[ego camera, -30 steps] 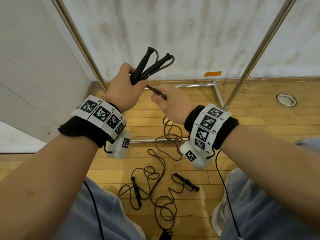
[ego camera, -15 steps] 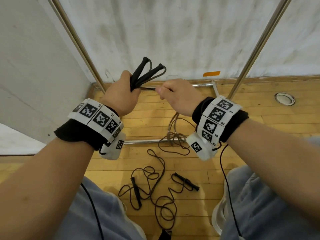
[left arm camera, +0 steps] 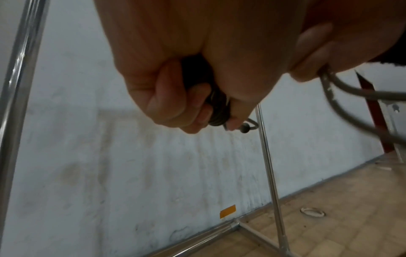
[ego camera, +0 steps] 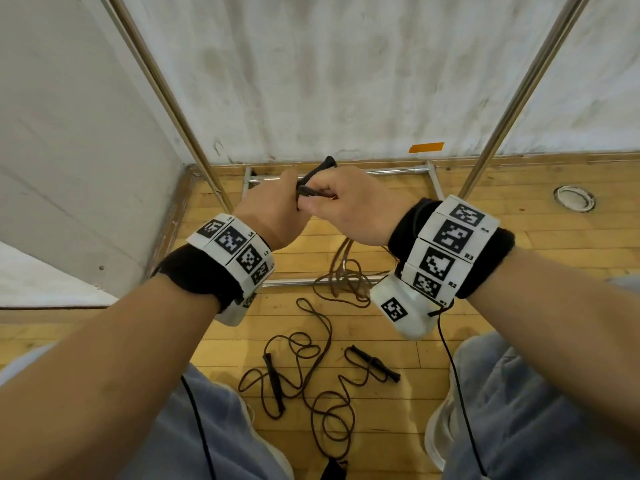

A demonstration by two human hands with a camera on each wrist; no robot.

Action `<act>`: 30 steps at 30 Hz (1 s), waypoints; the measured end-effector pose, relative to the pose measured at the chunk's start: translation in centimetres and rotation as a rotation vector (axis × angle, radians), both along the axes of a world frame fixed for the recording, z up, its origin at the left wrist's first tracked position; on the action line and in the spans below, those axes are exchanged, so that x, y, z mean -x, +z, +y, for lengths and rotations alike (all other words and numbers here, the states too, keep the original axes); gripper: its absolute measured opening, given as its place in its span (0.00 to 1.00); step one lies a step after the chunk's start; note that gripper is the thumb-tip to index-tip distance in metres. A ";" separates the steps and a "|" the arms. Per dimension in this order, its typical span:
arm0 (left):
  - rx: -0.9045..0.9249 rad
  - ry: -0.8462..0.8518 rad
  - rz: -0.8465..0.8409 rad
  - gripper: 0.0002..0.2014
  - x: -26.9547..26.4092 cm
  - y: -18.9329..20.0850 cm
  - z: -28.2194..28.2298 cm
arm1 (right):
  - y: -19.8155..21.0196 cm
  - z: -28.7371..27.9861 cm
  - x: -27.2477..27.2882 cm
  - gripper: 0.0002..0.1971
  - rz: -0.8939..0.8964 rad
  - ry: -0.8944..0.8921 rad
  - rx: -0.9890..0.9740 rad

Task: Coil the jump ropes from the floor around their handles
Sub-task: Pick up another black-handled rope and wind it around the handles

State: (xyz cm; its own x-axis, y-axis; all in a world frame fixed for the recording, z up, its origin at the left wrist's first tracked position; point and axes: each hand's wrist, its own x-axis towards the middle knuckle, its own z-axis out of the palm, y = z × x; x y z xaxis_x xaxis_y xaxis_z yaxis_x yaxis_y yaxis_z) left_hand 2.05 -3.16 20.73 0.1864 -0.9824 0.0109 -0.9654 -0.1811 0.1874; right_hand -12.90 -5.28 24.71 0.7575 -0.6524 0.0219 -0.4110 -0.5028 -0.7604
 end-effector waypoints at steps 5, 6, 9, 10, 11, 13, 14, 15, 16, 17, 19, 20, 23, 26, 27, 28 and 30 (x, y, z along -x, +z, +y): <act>-0.038 0.024 -0.066 0.09 -0.9 -0.1 0.4 | 0.5 -1.6 1.8 0.22 0.079 -0.129 0.058; -0.046 0.004 -0.101 0.09 -0.7 -0.1 0.5 | 0.6 -2.1 2.0 0.23 0.082 -0.163 0.065; -0.052 -0.112 -0.154 0.09 0.0 0.1 1.0 | 0.8 -3.5 2.6 0.23 0.061 -0.252 0.089; -0.047 -0.161 -0.141 0.08 0.2 0.2 1.1 | 0.9 -4.0 2.8 0.22 0.058 -0.270 0.109; -0.038 -0.207 -0.114 0.08 0.3 0.3 1.3 | 0.9 -4.4 2.9 0.22 0.062 -0.285 0.133; -0.027 -0.284 -0.020 0.07 0.3 0.7 1.6 | 0.8 -5.0 3.1 0.23 0.071 -0.308 0.153; -0.027 -0.315 0.044 0.06 0.3 1.0 1.8 | 0.6 -5.3 3.3 0.24 0.079 -0.312 0.149; -0.026 -0.340 0.113 0.06 0.4 1.3 1.9 | 0.4 -5.5 3.4 0.24 0.090 -0.310 0.139; -0.015 -0.358 0.189 0.05 0.4 1.6 2.1 | 0.3 -5.6 3.4 0.24 0.097 -0.309 0.117; -0.002 -0.364 0.267 0.05 0.5 1.8 2.2 | 0.1 -5.7 3.3 0.23 0.091 -0.310 0.086; 0.011 -0.355 0.378 0.07 0.6 2.3 2.4 | -0.3 -5.9 3.1 0.23 0.097 -0.304 0.010; 0.009 -0.344 0.401 0.08 0.6 2.4 2.5 | -0.5 -6.0 3.1 0.22 0.132 -0.292 -0.031; 0.044 -0.276 0.487 0.09 0.6 2.9 2.4 | -1.2 -5.6 2.6 0.17 0.186 -0.228 -0.272; 0.124 -0.187 0.614 0.14 0.4 3.4 2.1 | -2.2 -4.1 1.4 0.23 0.102 -0.203 -0.469; 0.137 -0.158 0.624 0.14 0.4 3.5 2.0 | -2.6 -3.6 0.9 0.24 0.104 -0.202 -0.469; 0.146 -0.129 0.615 0.15 0.2 3.5 1.9 | -3.0 -3.0 0.3 0.24 0.104 -0.192 -0.451; 0.145 -0.085 0.592 0.17 0.0 3.3 1.7 | -3.6 -2.0 -0.5 0.23 0.092 -0.161 -0.366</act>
State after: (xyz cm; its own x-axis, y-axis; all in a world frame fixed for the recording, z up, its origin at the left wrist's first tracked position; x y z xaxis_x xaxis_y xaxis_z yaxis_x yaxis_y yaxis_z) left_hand 2.01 -1.50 24.06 0.1227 -0.9904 0.0642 -0.7001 -0.0405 0.7128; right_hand -12.38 -7.30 21.11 0.6333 -0.7147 -0.2969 -0.5368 -0.1293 -0.8337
